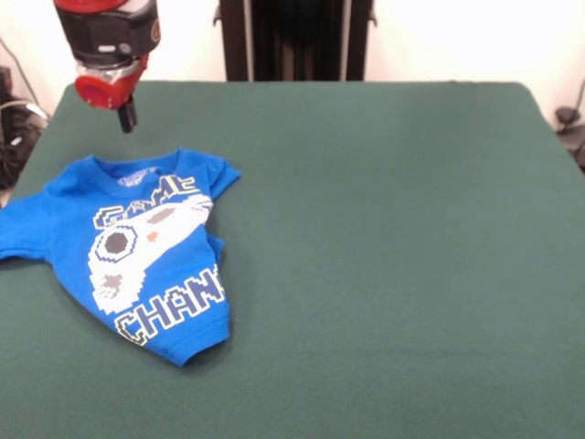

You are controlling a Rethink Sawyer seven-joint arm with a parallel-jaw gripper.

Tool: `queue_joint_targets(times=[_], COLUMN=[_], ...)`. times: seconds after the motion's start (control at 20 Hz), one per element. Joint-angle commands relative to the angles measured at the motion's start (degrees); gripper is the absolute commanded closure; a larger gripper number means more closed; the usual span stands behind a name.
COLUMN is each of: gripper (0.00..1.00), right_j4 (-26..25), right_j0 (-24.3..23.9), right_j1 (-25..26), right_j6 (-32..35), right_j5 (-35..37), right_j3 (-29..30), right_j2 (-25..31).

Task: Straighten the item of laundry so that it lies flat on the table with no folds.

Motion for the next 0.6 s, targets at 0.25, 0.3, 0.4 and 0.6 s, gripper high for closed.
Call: queue_joint_targets(times=[0.25,0.3,0.4,0.6], gripper=[1.0,1.0,1.0,1.0], right_j4=[-4.4,-4.4,-4.9,-6.3], right_j0=[1.4,1.1,0.8,-1.5], right_j1=[4.9,5.3,5.8,8.4], right_j6=[-7.4,-7.5,-8.0,-12.2], right_j5=[5.5,5.8,6.4,10.3], right_j3=[-8.5,-9.2,-11.5,-19.9], right_j2=[5.8,6.2,6.4,8.3])
